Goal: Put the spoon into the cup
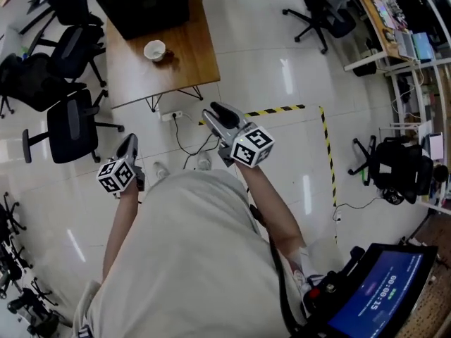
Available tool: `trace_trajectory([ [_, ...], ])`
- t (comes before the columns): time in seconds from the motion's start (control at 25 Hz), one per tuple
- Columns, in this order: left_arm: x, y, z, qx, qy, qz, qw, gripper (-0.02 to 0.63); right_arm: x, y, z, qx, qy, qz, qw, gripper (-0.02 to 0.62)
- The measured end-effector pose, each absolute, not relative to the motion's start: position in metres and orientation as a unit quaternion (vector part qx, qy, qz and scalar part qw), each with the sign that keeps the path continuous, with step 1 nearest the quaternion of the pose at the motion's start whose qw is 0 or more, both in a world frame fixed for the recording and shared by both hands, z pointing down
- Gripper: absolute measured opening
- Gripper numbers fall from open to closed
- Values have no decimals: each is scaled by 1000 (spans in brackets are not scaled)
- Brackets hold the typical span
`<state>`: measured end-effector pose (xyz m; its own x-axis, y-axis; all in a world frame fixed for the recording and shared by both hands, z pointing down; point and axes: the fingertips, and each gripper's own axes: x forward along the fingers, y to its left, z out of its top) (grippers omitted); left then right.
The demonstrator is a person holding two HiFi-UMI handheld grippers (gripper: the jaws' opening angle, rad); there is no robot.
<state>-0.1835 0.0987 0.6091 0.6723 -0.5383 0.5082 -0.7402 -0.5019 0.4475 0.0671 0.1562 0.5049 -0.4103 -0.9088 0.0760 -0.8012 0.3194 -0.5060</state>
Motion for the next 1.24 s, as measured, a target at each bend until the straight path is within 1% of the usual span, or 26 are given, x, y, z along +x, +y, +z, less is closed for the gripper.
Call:
trace_trajectory([
  [0.2,-154,121,616,853,-368,145,341,-23,102,176,507,-547,793,-244,113,135],
  [0.36,-149,134,622,845,-380,133,354,-23,120,181,510,-550,782,-265,127,135],
  [0.48,-135,142,630,844,-374,125,363,-23,135,192,515,-558,776,-268,120,135],
  [0.72,-130,151,634,843,-374,116,368,-23,144,202,514,-561,773,-272,117,135],
  [0.92,-126,151,654,845,-362,118,377,-23,144,206,523,-568,767,-273,118,135],
  [1.24,-96,164,638,854,-342,131,369,-23,173,231,509,-580,747,-287,151,135],
])
